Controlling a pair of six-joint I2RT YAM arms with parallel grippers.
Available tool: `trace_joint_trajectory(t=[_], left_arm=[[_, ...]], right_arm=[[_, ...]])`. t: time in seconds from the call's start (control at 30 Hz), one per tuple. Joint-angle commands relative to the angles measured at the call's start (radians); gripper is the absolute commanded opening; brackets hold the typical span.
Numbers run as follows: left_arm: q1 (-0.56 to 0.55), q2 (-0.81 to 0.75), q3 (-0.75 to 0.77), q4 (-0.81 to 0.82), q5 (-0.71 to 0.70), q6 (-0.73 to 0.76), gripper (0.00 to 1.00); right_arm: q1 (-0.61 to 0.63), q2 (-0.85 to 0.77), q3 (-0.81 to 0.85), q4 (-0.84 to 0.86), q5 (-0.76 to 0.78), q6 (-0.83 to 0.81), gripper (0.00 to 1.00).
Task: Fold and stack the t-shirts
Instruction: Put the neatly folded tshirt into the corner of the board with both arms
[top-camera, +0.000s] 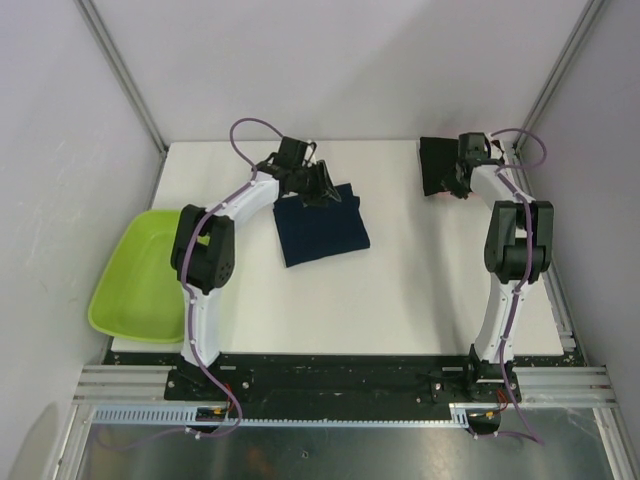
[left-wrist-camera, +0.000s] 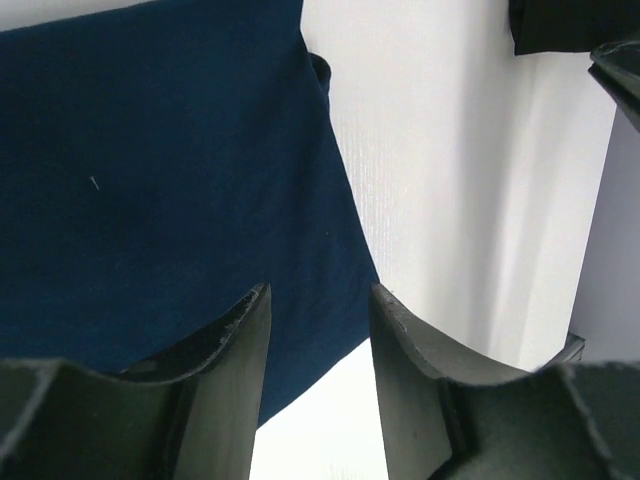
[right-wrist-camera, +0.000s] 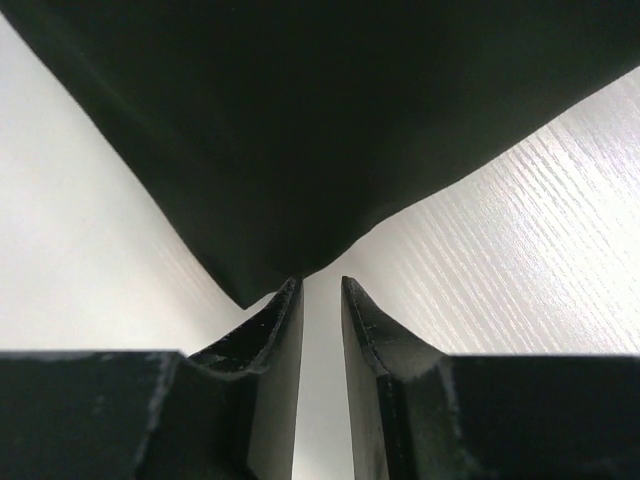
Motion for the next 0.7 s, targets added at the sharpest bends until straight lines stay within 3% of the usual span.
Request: trace_joint_trajectory(t=[0.0,0.4,0.67], left_arm=[[0.007,-0.043,0.002,0.01,0.013,-0.015,0.48],[0.007,-0.027,0.009,0.009,0.01,-0.006,0.47],[0.009,-0.025,0.009,0.009,0.012,-0.001,0.46]], right_arm=[[-0.017,0.037,-0.01,0.03,0.029,0.056,0.26],[-0.033,0.059,-0.073,0.157,0.02,0.105,0.27],[-0.032,-0.068,-0.229,0.304,0.031,0.131,0.27]])
